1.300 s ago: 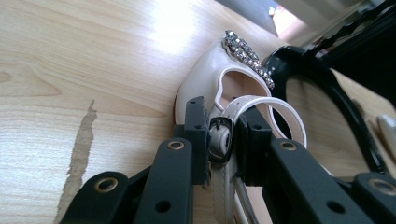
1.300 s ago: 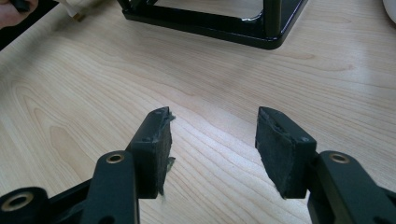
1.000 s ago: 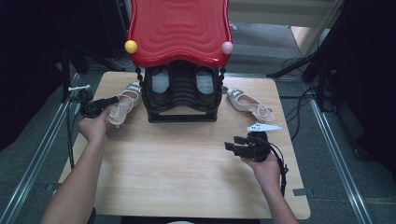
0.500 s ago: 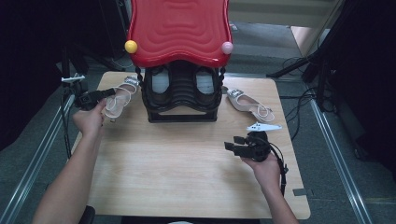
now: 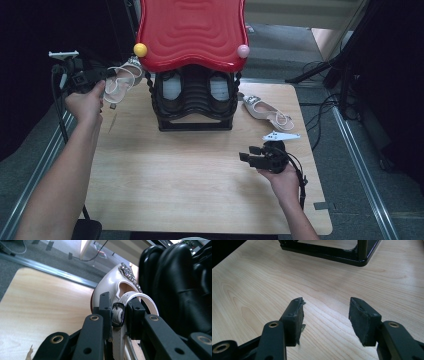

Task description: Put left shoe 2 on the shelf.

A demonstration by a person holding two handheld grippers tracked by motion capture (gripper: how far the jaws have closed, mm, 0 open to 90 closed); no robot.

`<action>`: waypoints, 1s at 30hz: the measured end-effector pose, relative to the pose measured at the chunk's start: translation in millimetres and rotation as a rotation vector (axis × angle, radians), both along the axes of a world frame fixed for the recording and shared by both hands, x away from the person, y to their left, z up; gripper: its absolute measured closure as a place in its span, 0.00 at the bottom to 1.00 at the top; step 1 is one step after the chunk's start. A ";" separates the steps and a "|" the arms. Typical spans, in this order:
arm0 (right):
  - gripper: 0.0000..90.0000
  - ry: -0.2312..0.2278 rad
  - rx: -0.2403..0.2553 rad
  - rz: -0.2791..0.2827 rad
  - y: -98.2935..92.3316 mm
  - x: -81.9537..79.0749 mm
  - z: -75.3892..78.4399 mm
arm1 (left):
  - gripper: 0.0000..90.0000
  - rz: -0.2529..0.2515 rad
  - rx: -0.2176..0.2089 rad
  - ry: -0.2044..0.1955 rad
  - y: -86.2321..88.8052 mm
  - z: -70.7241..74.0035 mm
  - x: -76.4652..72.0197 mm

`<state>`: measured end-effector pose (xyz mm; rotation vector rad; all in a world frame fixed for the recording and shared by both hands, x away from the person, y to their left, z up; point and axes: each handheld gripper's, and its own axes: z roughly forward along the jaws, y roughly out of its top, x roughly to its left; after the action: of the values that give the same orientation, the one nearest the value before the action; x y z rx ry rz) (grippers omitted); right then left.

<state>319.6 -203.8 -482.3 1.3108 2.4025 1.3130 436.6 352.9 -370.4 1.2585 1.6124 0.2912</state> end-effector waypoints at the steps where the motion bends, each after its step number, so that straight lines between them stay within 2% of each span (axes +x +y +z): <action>1: 0.52 -0.001 0.002 0.001 -0.2 0.0 0.0 | 0.87 -0.002 0.002 -0.003 -0.6 4.6 0.5; 6: 0.52 0.001 0.006 -0.003 -1.2 -0.9 1.0 | 0.87 0.003 0.024 -0.030 -4.1 38.4 4.2; 7: 0.52 0.000 0.006 -0.003 -1.3 -0.9 1.0 | 0.87 -0.001 0.034 -0.039 -4.4 49.4 4.4; 13: 0.52 0.002 0.006 -0.003 -1.3 -0.6 1.0 | 0.87 -0.001 0.029 -0.084 -4.6 87.2 3.7; 16: 0.52 -0.002 0.004 0.000 -1.0 -0.5 0.9 | 0.87 -0.011 0.043 -0.089 -5.4 103.4 4.0; 21: 0.52 0.002 -0.003 0.002 -0.6 0.4 -0.3 | 0.87 -0.011 0.031 -0.137 -9.4 134.7 2.0; 25: 0.52 0.003 -0.005 0.003 0.0 0.1 -0.4 | 0.87 -0.019 0.045 -0.170 -16.3 161.2 -2.5; 30: 0.52 0.003 -0.002 0.001 -0.6 -0.4 0.0 | 0.87 -0.019 0.056 -0.207 -20.2 186.6 -9.1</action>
<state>319.2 -204.4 -482.3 1.3119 2.4060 1.3093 427.6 332.7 -183.8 1.2433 1.4233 0.4427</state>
